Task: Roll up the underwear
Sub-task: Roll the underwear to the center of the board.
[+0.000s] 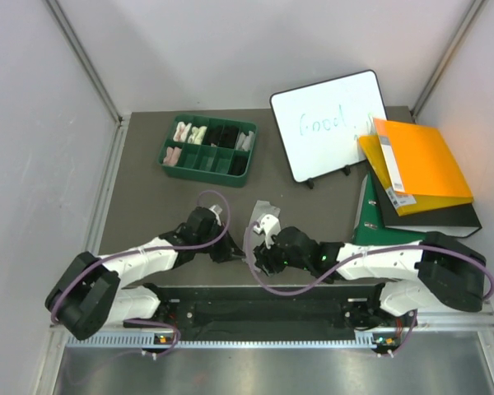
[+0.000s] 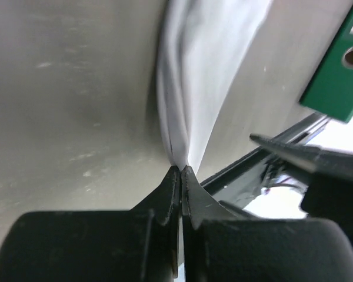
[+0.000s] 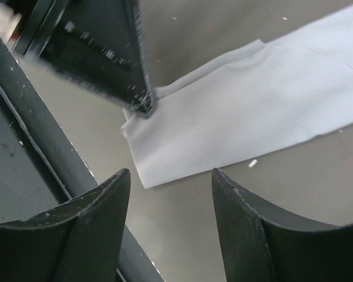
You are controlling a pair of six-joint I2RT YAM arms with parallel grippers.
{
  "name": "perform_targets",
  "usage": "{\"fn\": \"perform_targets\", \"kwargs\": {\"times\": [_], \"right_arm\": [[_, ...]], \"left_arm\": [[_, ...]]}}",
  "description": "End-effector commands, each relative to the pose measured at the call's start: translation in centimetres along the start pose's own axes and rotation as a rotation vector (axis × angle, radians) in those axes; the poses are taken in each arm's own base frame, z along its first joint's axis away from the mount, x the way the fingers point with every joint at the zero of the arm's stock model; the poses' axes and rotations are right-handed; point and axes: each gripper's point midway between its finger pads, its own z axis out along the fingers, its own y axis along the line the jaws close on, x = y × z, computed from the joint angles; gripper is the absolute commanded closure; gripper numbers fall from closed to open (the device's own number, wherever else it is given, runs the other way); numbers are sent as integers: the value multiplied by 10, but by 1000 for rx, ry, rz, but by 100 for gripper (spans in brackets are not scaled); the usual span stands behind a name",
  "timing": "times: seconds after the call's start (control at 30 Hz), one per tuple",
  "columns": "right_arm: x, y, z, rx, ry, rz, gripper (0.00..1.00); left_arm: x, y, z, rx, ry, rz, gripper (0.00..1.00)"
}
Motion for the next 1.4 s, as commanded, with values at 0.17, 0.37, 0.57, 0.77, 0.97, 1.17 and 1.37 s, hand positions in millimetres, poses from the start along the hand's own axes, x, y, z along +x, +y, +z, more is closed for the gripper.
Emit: {"fn": "perform_targets", "kwargs": {"times": [0.17,0.37,0.57,0.77,0.97,1.17,1.37], "right_arm": [[-31,17,16,63,-146,-94,42],[-31,28,18,45,-149,-129,42],[-31,42,20,14,-145,-162,42],[-27,54,32,-17,-119,-176,42],[-25,53,48,31,-74,-175,43],[-13,42,58,104,-12,-177,47],[-2,38,66,135,35,-184,61]], "left_arm": [[2,0,-10,51,88,-175,100],[2,8,-10,51,135,-261,100],[-4,14,-13,50,145,-327,100],[-4,16,-14,60,150,-363,100],[-5,15,-17,69,144,-386,100],[-6,15,-19,74,136,-395,100],[-6,14,-21,83,134,-419,100]]}}
